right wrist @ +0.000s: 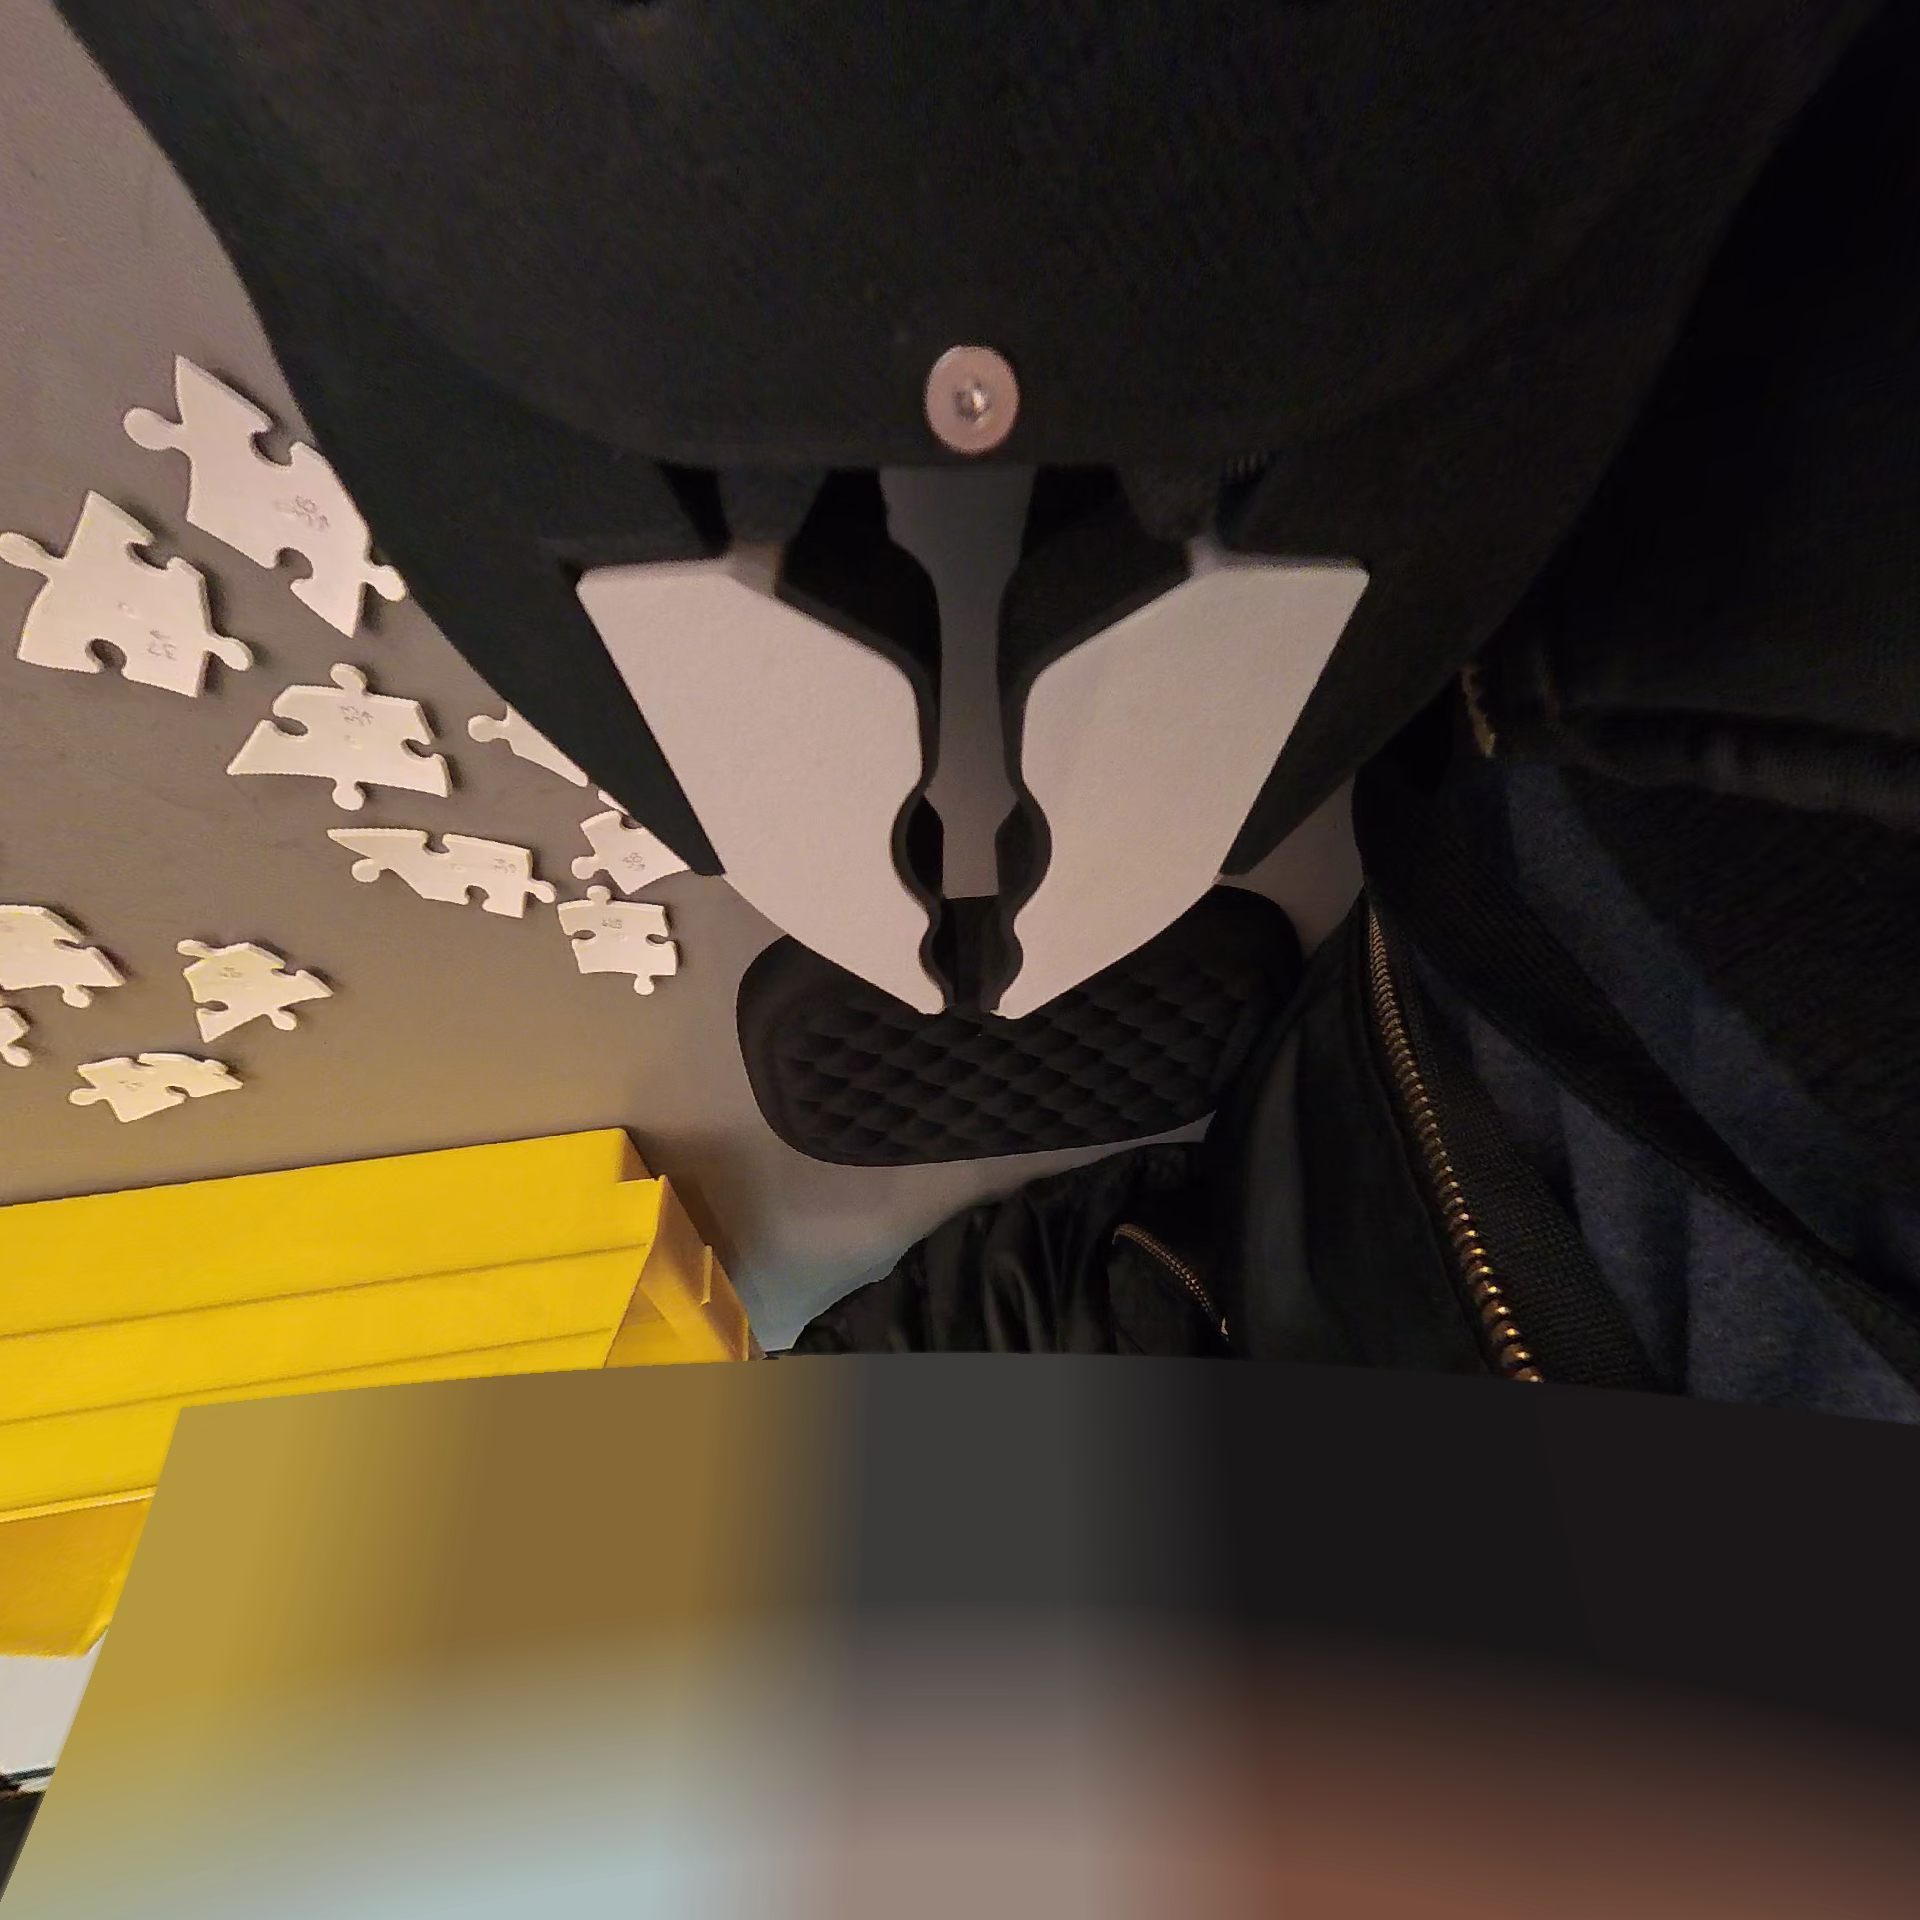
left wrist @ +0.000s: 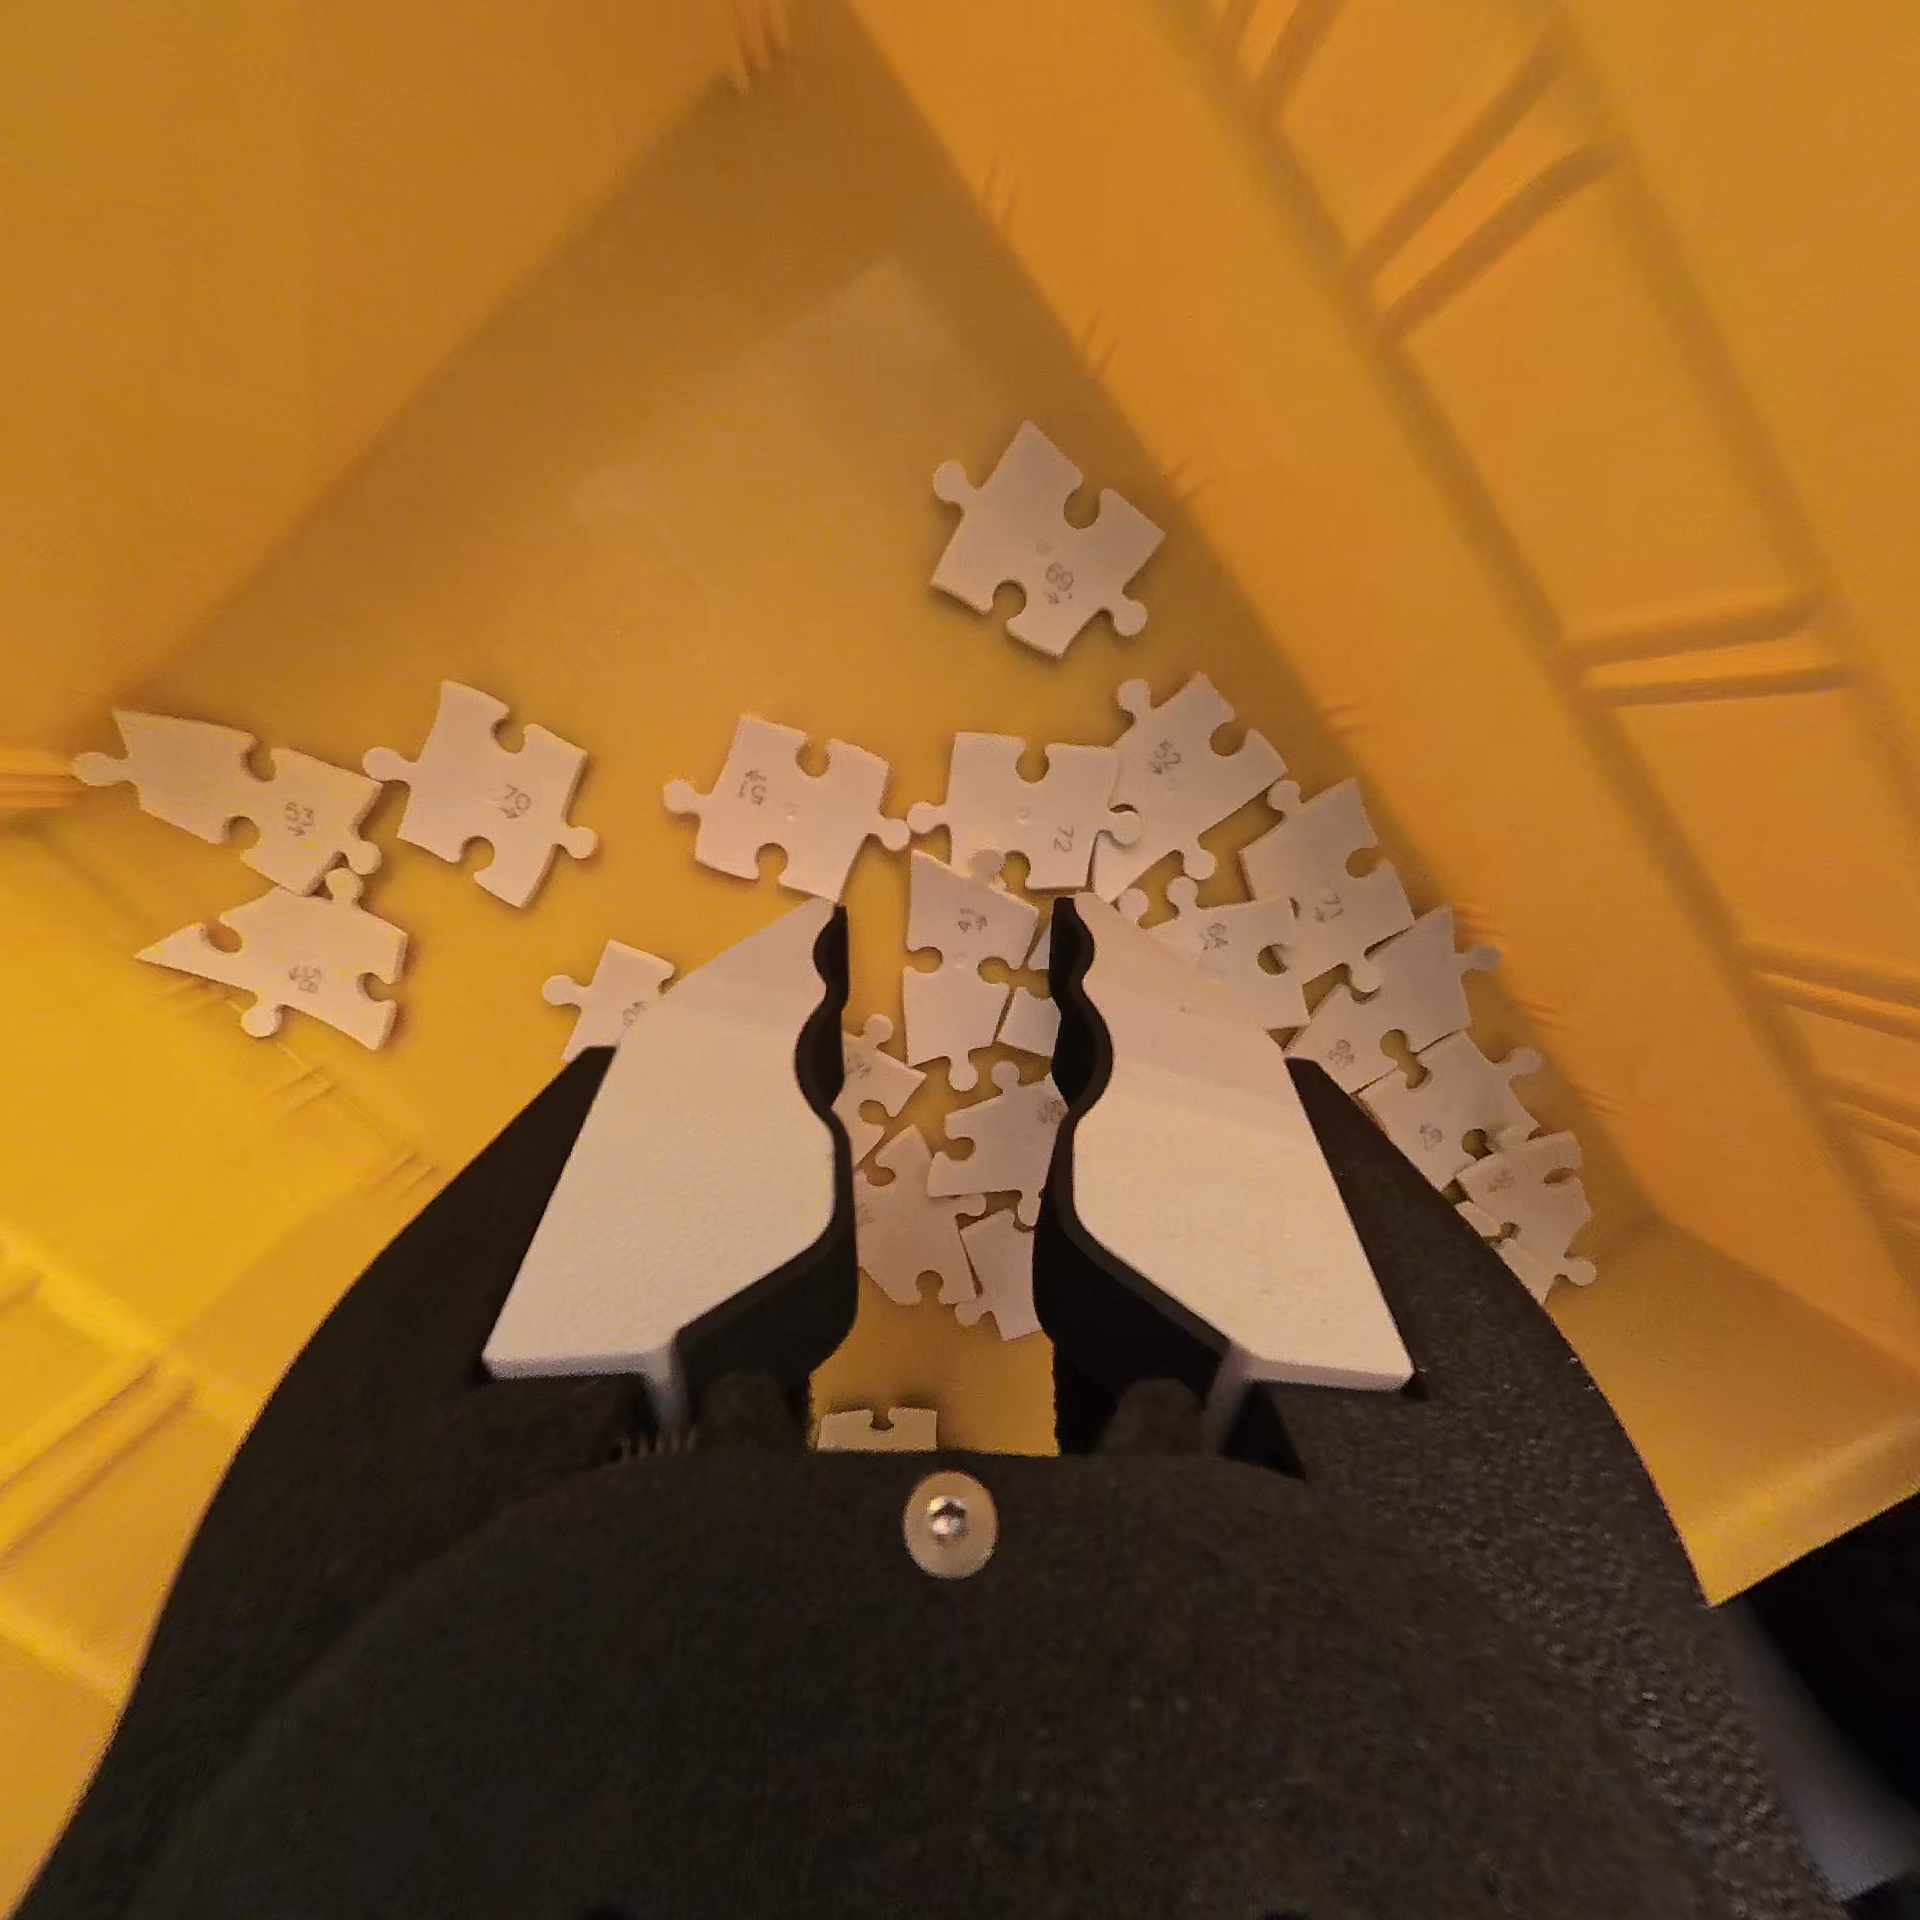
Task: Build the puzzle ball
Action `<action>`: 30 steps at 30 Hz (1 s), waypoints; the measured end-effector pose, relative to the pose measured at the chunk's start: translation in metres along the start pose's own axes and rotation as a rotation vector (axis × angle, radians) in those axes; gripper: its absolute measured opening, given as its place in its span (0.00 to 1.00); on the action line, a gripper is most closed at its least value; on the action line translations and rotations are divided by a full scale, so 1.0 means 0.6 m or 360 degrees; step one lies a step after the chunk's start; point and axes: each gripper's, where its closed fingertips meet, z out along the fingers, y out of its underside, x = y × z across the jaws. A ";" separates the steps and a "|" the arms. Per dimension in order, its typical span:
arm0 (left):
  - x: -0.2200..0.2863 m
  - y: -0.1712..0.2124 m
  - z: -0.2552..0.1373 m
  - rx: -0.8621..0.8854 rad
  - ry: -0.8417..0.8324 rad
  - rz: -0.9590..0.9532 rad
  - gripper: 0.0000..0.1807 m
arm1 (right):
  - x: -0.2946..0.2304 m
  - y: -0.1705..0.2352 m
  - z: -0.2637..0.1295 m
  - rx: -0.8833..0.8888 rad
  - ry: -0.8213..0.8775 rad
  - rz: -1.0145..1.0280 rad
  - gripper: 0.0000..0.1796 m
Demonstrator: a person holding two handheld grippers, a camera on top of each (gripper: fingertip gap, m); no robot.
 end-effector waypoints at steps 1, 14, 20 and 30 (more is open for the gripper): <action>0.001 -0.001 0.000 0.0006 0.0009 -0.0002 0.19 | 0.000 0.000 0.000 0.0000 -0.0001 0.0003 0.03; -0.001 -0.012 -0.029 0.0118 0.0051 -0.0062 0.00 | -0.001 0.001 0.000 -0.0004 -0.0011 0.0007 0.03; -0.003 -0.004 -0.044 0.0114 0.0098 -0.0158 0.09 | -0.003 0.002 0.001 -0.0012 -0.0017 0.0004 0.04; 0.009 0.001 -0.001 -0.0041 0.0014 -0.0107 0.19 | -0.005 0.002 0.001 -0.0015 -0.0027 0.0011 0.04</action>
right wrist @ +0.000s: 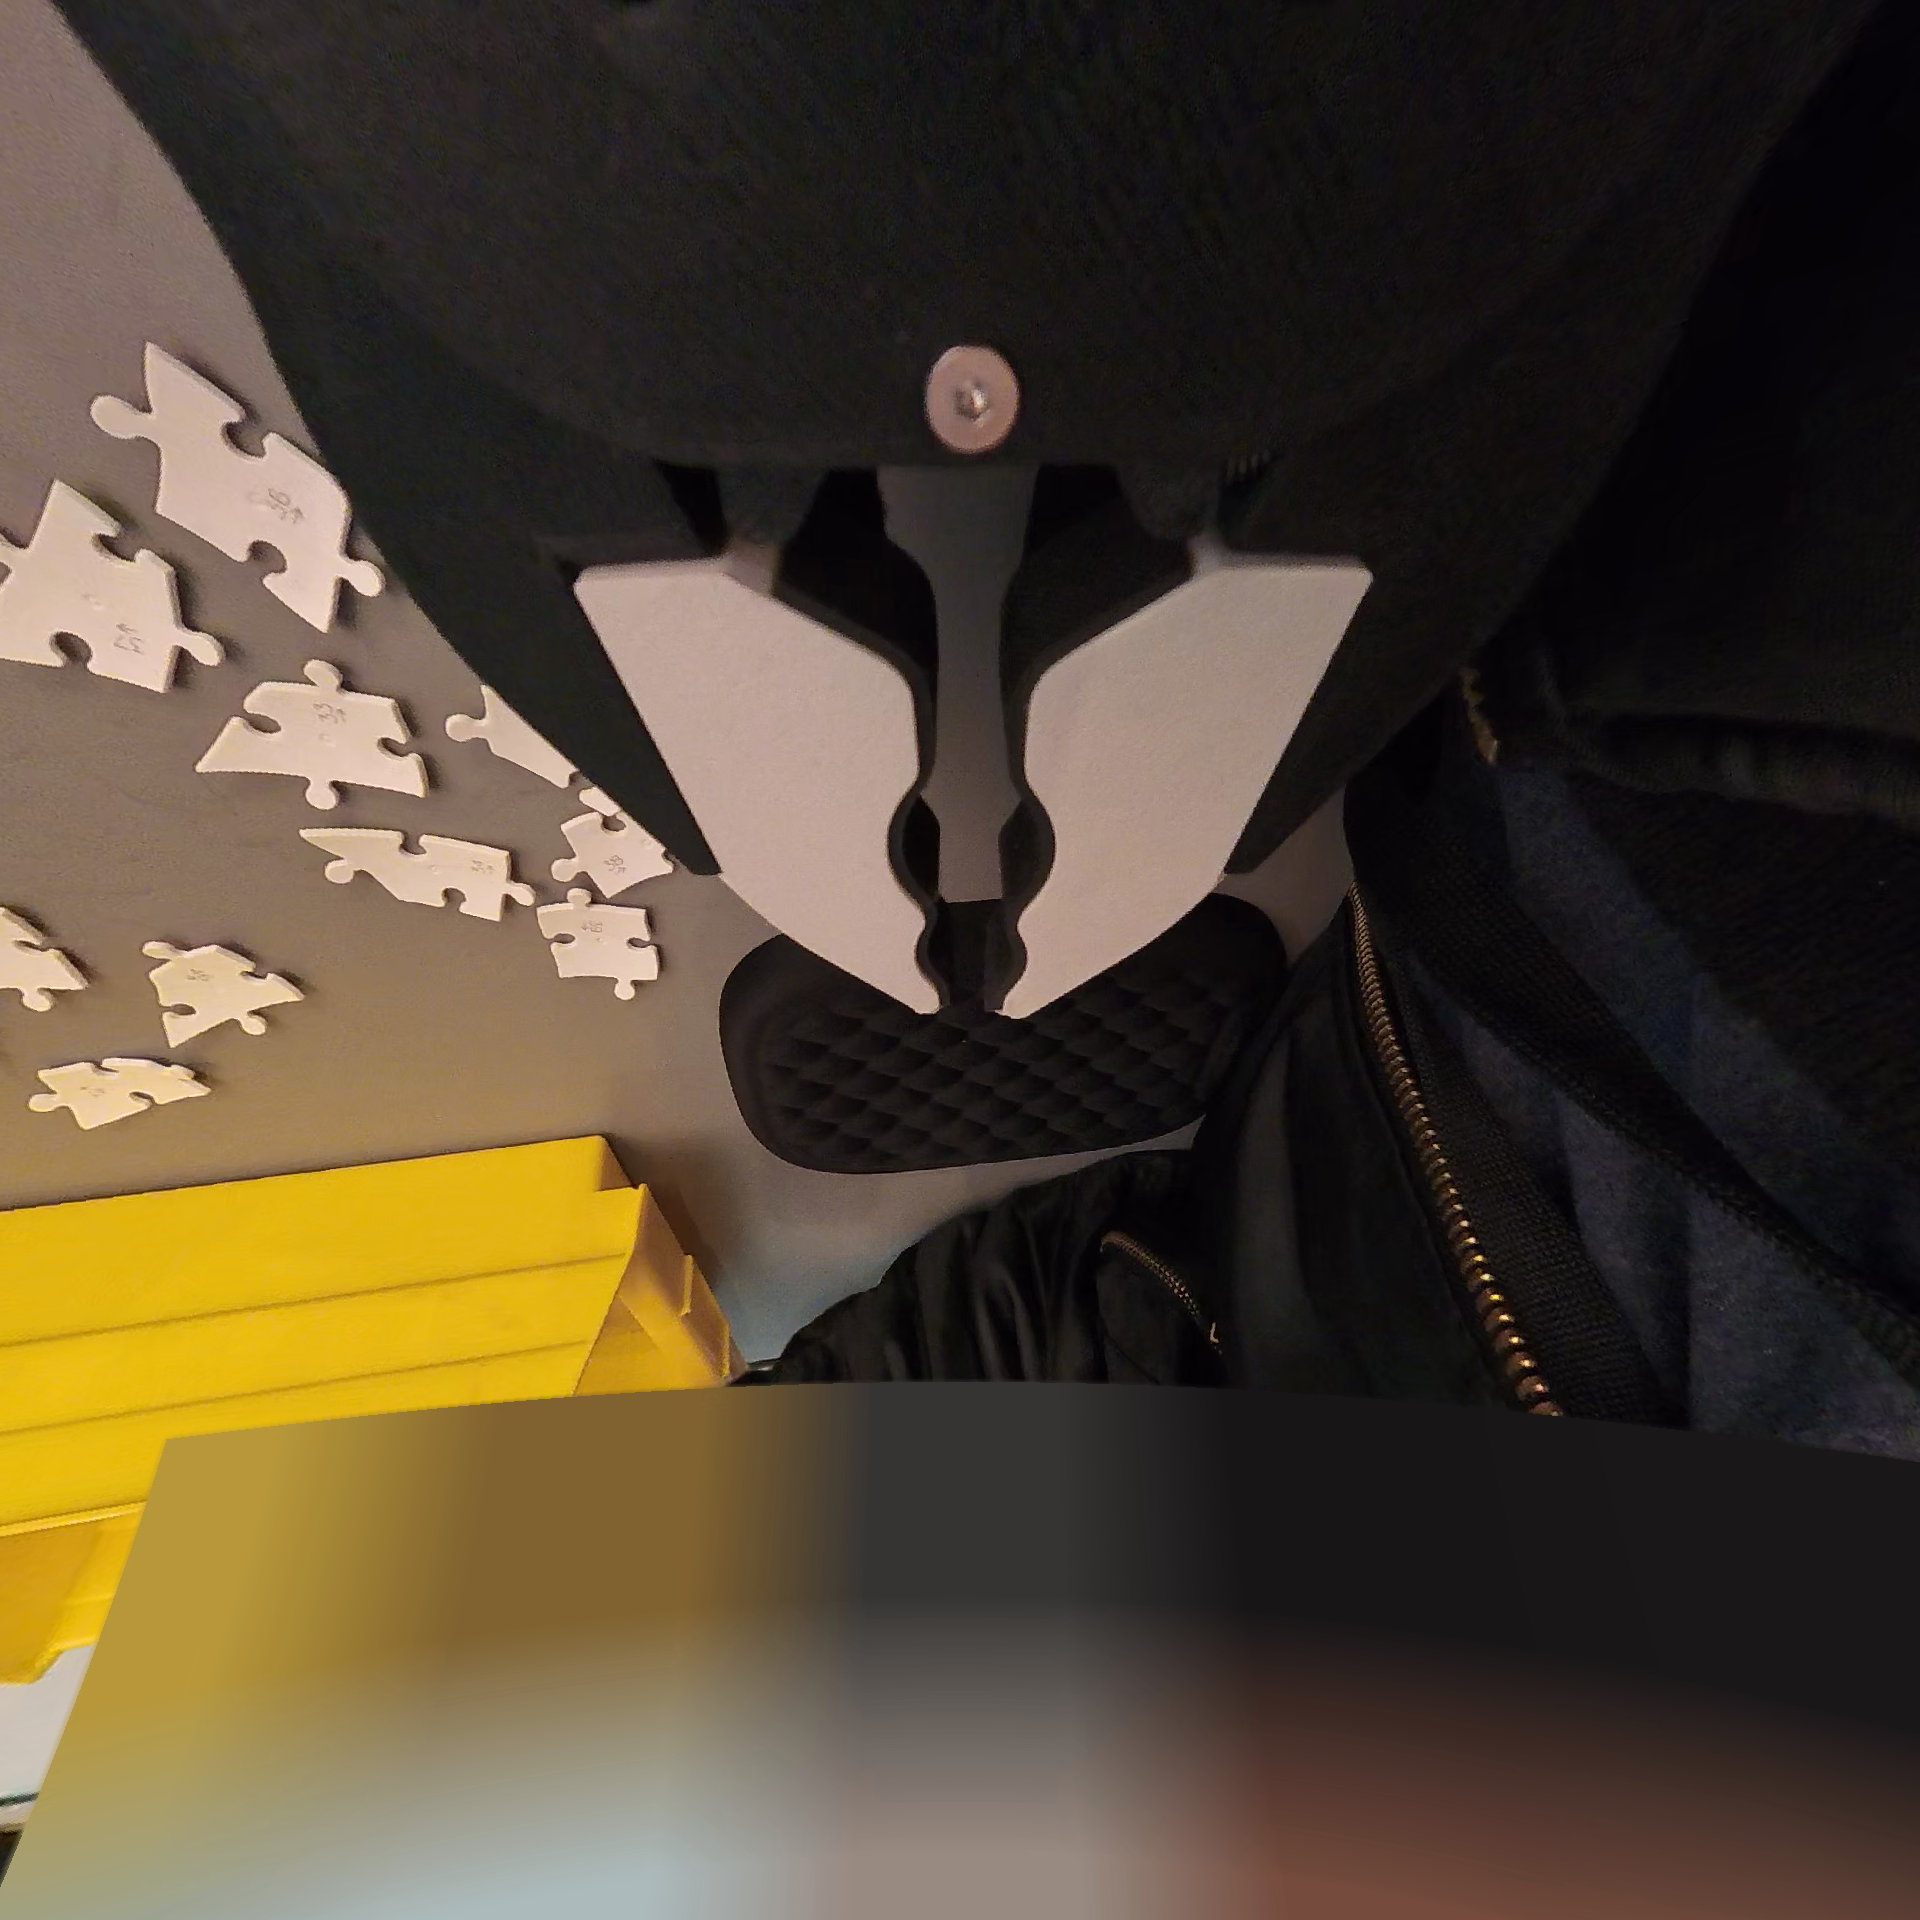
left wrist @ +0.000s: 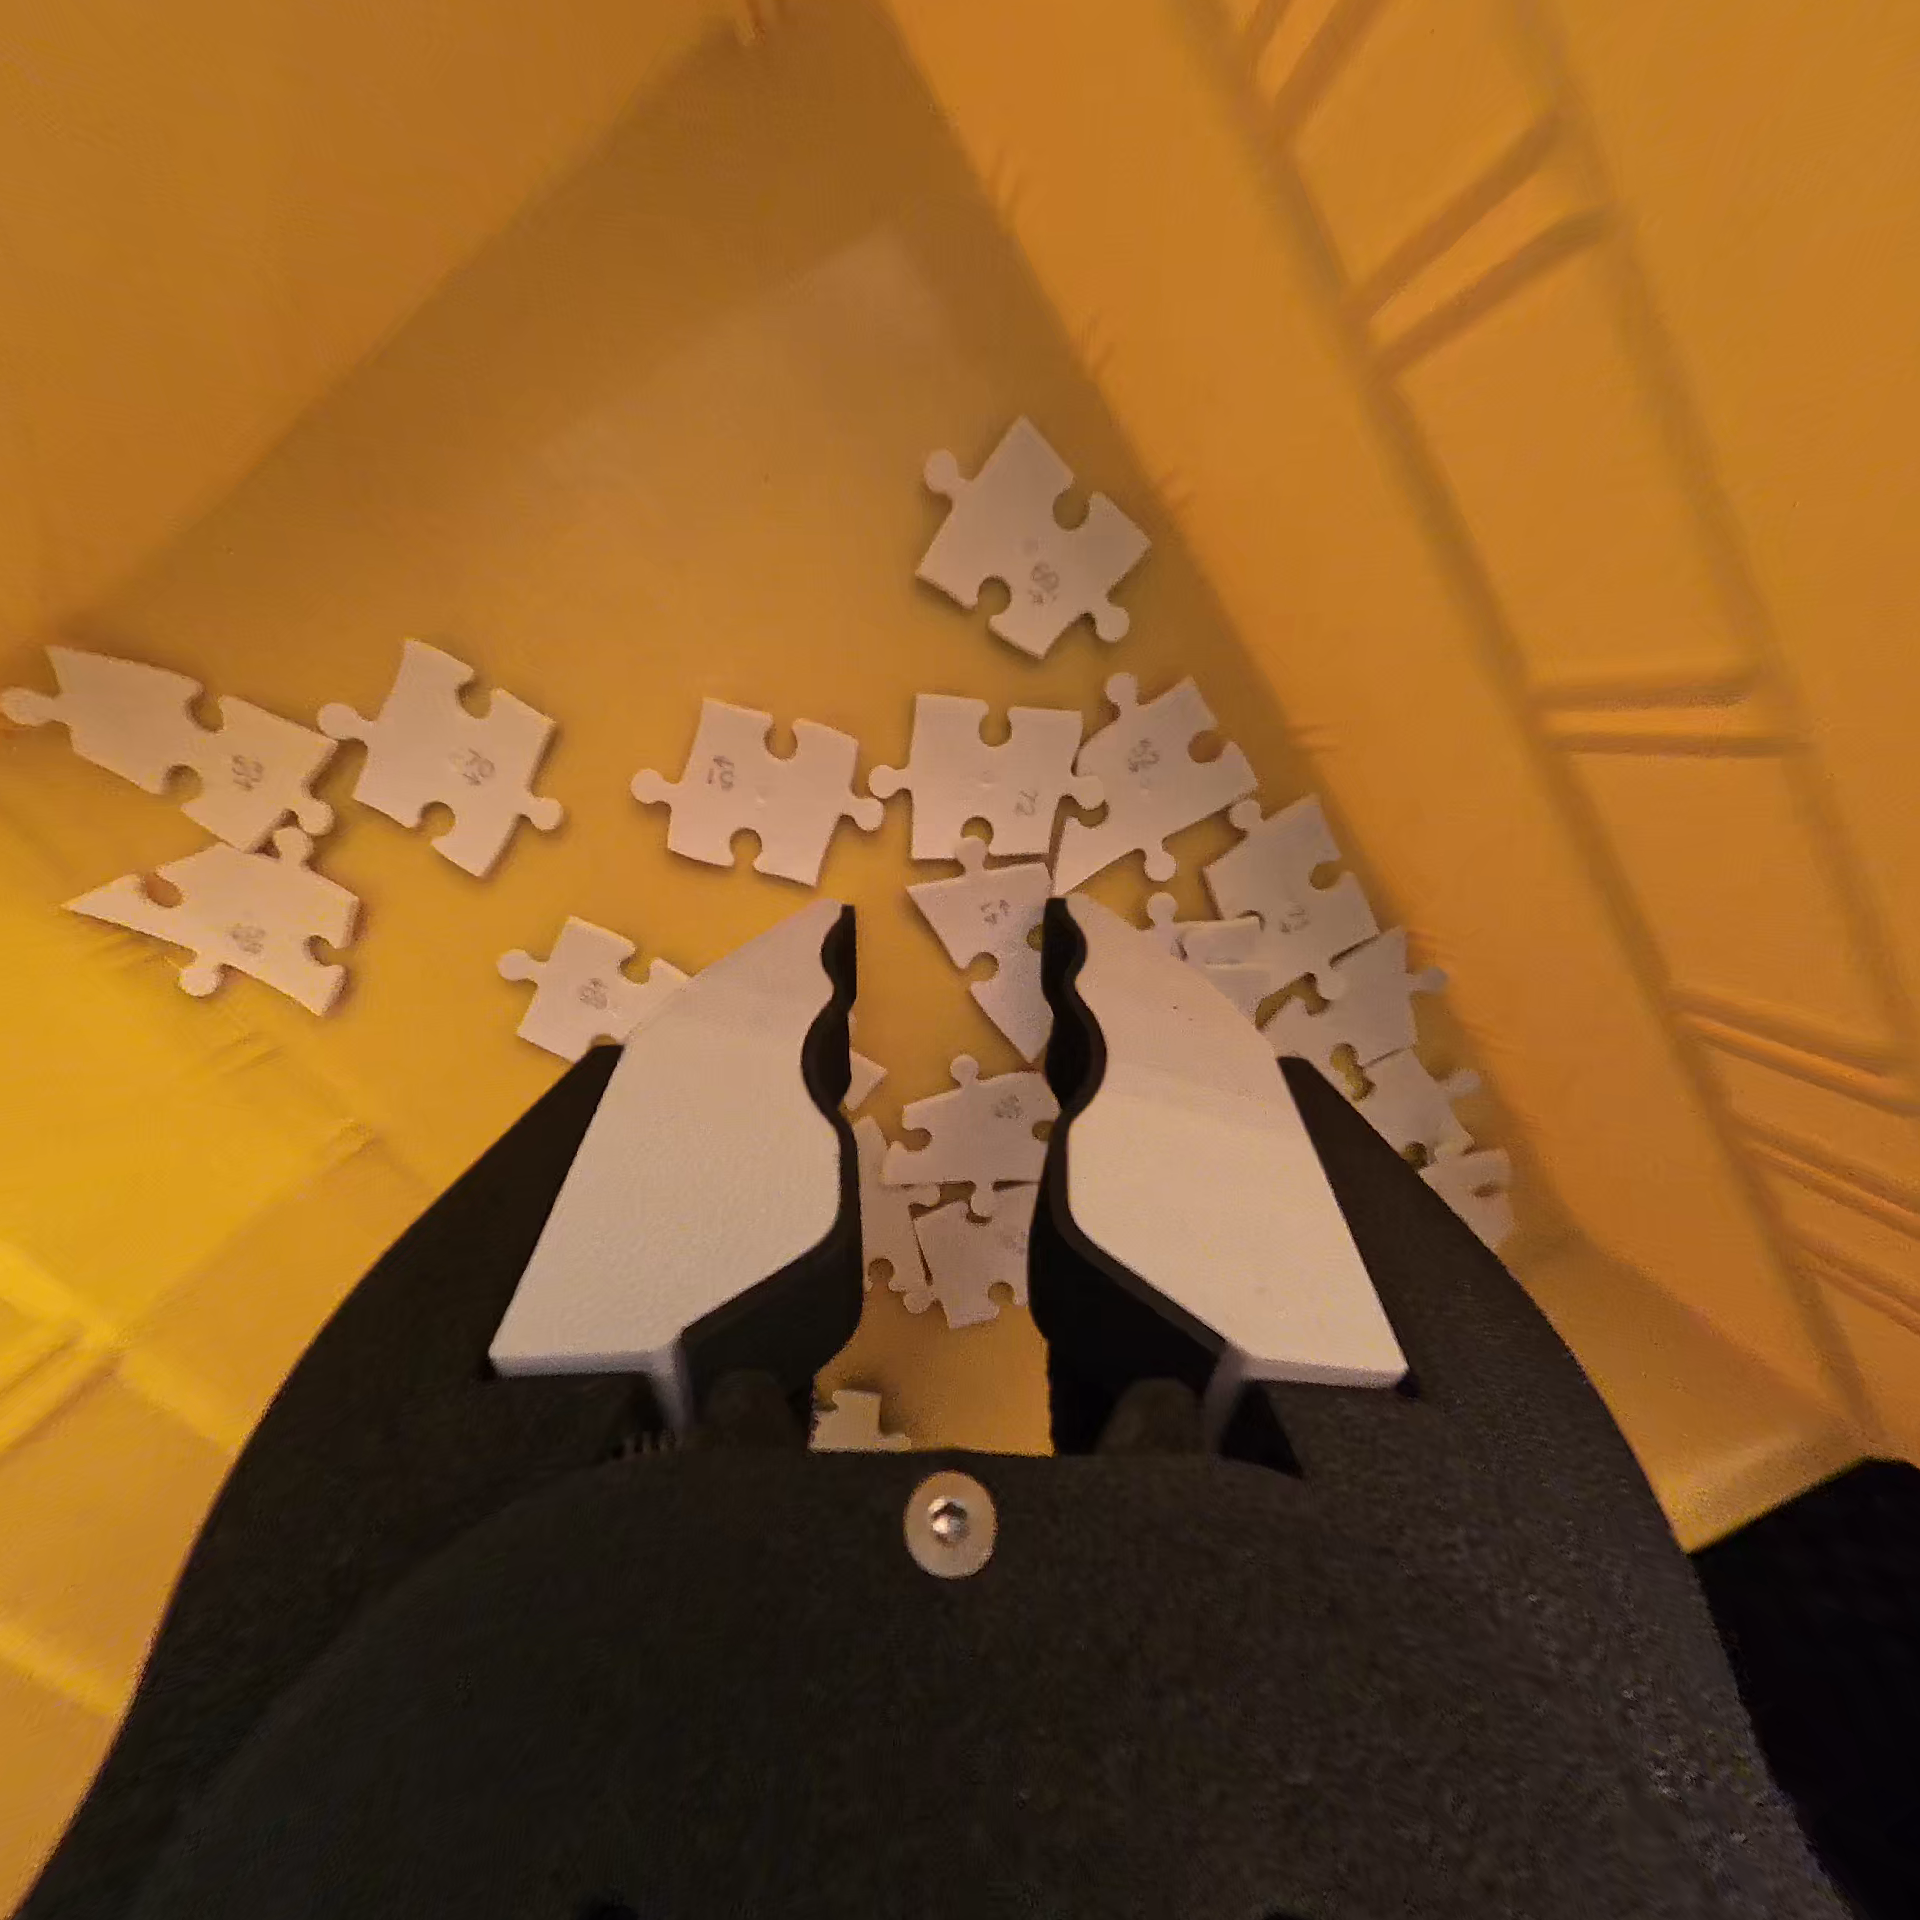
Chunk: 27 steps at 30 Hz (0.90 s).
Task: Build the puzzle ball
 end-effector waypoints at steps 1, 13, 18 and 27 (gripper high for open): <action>0.001 -0.001 0.001 0.0003 -0.0004 0.0011 0.19 | 0.000 0.000 0.000 0.0000 -0.0001 0.0001 0.04; 0.002 -0.005 -0.014 0.0063 -0.0018 0.0106 0.03 | -0.002 0.000 0.000 -0.0001 -0.0004 0.0003 0.04; 0.002 -0.014 -0.034 0.0160 0.0030 0.0070 0.01 | -0.003 0.000 0.001 -0.0002 -0.0007 0.0004 0.04; -0.017 -0.038 -0.156 0.0521 -0.0129 -0.0021 0.01 | -0.004 0.001 0.002 -0.0008 -0.0012 0.0008 0.04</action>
